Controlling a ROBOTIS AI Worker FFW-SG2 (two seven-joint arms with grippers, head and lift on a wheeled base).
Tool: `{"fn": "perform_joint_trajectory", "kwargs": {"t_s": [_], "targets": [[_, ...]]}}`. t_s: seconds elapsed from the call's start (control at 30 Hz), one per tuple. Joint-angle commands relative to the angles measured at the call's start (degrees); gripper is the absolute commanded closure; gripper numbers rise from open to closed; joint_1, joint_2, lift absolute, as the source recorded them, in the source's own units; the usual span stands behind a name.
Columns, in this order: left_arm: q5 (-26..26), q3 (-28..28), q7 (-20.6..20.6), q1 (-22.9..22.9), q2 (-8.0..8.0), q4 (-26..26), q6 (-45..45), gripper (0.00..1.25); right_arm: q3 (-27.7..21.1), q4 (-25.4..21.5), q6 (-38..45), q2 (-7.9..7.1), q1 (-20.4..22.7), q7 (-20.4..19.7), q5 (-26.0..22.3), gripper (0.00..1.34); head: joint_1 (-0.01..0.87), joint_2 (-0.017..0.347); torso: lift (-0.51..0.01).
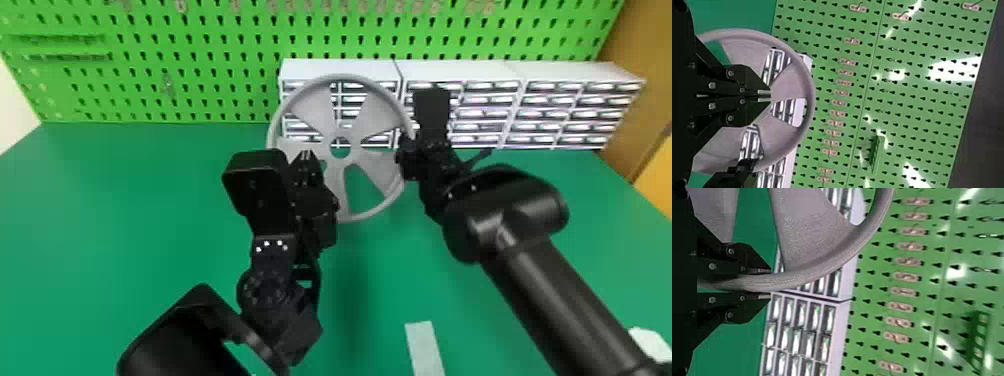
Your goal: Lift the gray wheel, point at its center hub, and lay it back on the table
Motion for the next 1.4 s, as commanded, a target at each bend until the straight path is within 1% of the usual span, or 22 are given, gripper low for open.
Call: {"fn": "perform_joint_trajectory", "kwargs": {"t_s": [0.0,0.1,0.2,0.33,0.37,0.4,0.53,0.77,1.37], "targets": [[0.00,0.00,0.00,-0.09,-0.06,0.00,0.03,1.19,-0.24,-2.24,12.86,0.15,-2.78,-0.05,-1.69,1.21,0.692,0.048,-0.096],[0.00,0.09,0.00,-0.09,-0.15,0.00,0.12,1.19,-0.41,-3.20,18.84,0.41,-4.27,-0.05,-2.13,1.21,0.692,0.048,-0.096],[0.00,0.00,0.00,-0.09,-0.15,0.00,0.12,1.19,-0.94,-3.38,24.64,0.59,-5.68,-0.75,-4.15,1.21,0.692,0.048,-0.096],[-0.09,0.09,0.00,-0.09,-0.24,0.00,0.12,1.19,-2.79,-3.29,29.74,0.59,-6.64,-3.65,-8.72,1.21,0.692,0.048,-0.096],[-0.09,0.09,0.00,-0.09,-0.24,0.00,0.12,1.19,-3.32,-3.12,30.97,0.59,-6.91,-5.14,-10.56,1.21,0.692,0.048,-0.096],[-0.09,0.09,0.00,-0.09,-0.33,0.00,0.12,1.19,-3.67,-2.68,32.20,0.59,-7.17,-5.58,-11.44,1.21,0.692,0.048,-0.096],[-0.17,0.09,0.00,-0.09,-0.33,0.00,0.12,1.19,-4.72,-0.21,36.15,0.50,-8.84,-5.93,-14.17,1.21,0.692,0.048,-0.096],[-0.44,0.18,0.00,-0.09,-0.41,0.00,0.20,1.19,-6.04,3.39,36.50,0.41,-8.66,-5.85,-16.89,1.21,0.692,0.048,-0.096],[-0.44,0.26,0.00,-0.26,-0.50,0.09,0.38,1.19,-4.46,10.16,34.75,0.15,-7.17,-5.85,-16.80,1.21,0.692,0.048,-0.096]]}}
